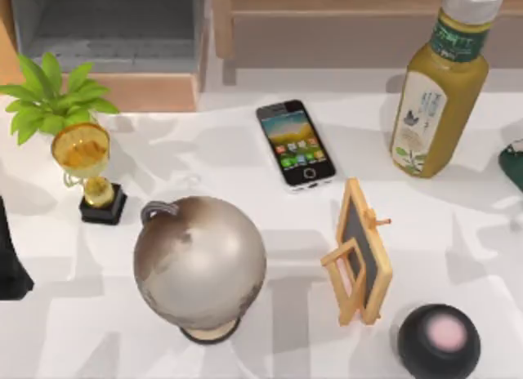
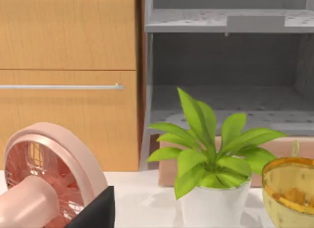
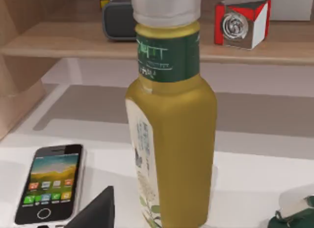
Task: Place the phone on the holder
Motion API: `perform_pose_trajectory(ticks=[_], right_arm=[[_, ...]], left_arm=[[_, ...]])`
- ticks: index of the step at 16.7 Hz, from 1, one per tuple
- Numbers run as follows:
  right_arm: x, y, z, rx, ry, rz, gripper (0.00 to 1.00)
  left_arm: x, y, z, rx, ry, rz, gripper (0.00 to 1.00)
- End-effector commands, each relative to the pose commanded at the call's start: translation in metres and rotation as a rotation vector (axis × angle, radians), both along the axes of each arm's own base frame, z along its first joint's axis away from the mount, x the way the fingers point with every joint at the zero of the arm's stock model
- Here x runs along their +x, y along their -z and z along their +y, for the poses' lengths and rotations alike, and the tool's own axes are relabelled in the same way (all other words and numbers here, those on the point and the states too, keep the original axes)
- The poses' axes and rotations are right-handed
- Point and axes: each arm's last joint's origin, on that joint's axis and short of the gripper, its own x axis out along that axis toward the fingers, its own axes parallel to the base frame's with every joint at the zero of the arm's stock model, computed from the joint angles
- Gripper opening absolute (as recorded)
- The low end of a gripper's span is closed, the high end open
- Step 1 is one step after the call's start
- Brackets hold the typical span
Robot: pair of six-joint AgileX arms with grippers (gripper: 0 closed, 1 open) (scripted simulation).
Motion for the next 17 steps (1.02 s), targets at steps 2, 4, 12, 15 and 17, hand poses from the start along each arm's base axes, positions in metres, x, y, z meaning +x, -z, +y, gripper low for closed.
perform_pose_trajectory(ticks=[2, 4, 12, 15, 17], right_arm=[[0.014, -0.028, 0.012, 0.001, -0.076, 0.125, 1.00], [0.039, -0.050, 0.029, -0.014, -0.144, 0.294, 1.00], [0.201, -0.033, 0.154, -0.224, -0.235, 1.065, 1.00], [0.252, 0.009, 0.202, -0.309, -0.210, 1.225, 1.00], [0.278, 0.035, 0.225, -0.346, -0.191, 1.266, 1.00]], left_arm=[[0.000, 0.000, 0.000, 0.000, 0.000, 0.000, 1.00], [0.000, 0.000, 0.000, 0.000, 0.000, 0.000, 1.00], [0.000, 0.000, 0.000, 0.000, 0.000, 0.000, 1.00], [0.000, 0.000, 0.000, 0.000, 0.000, 0.000, 1.00], [0.000, 0.000, 0.000, 0.000, 0.000, 0.000, 1.00]])
